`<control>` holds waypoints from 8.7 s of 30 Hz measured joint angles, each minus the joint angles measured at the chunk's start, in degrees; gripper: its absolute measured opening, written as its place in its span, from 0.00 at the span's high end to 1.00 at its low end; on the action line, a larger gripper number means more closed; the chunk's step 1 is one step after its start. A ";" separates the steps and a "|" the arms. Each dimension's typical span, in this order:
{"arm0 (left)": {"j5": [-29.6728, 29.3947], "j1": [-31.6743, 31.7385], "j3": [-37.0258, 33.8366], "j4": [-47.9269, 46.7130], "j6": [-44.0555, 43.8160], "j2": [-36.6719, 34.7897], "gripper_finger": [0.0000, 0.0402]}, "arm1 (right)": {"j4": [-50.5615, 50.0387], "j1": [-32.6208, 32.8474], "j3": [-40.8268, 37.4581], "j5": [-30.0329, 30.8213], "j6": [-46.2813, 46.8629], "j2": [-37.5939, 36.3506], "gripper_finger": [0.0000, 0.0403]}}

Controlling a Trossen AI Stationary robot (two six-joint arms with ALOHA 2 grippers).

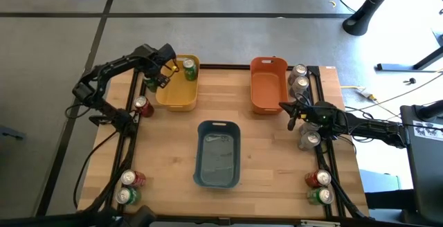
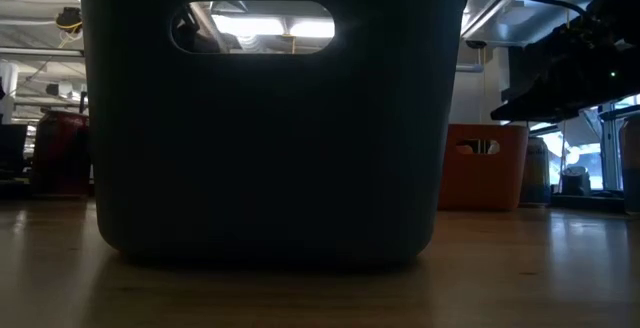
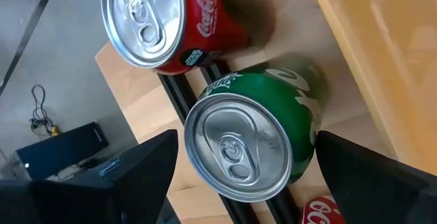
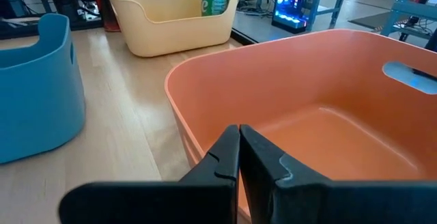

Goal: Sort soda cans
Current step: Put the green soda can into the yellow bin

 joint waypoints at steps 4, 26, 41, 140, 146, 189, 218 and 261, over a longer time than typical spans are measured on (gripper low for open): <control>-0.18 0.06 -0.06 0.60 -0.35 0.51 0.17 | -0.30 0.00 0.02 -0.04 -0.01 0.01 0.97; 11.64 0.72 -0.15 0.22 2.46 0.36 0.17 | -0.47 -0.02 0.04 -0.04 -0.14 0.02 0.97; 19.55 0.65 -0.41 0.49 4.43 0.62 0.16 | -0.52 -0.02 0.04 -0.09 -0.19 0.02 0.97; 13.98 -3.94 25.03 1.96 10.01 18.11 0.24 | -0.82 -0.02 0.02 -0.04 0.24 0.00 0.97; 14.10 -1.85 25.03 4.17 13.79 18.11 0.24 | -0.84 0.00 0.02 -0.06 0.22 0.00 0.97; 17.83 -0.80 25.03 6.60 13.97 18.11 0.24 | -0.93 -0.02 0.02 -0.04 0.20 0.00 0.97; 18.52 -1.85 25.11 7.01 13.35 21.61 0.24 | -1.01 0.00 0.02 0.00 0.20 0.02 0.97; 17.95 -24.38 28.41 -4.89 6.19 -2.63 0.10 | -0.95 0.00 0.02 -0.04 0.20 0.01 0.97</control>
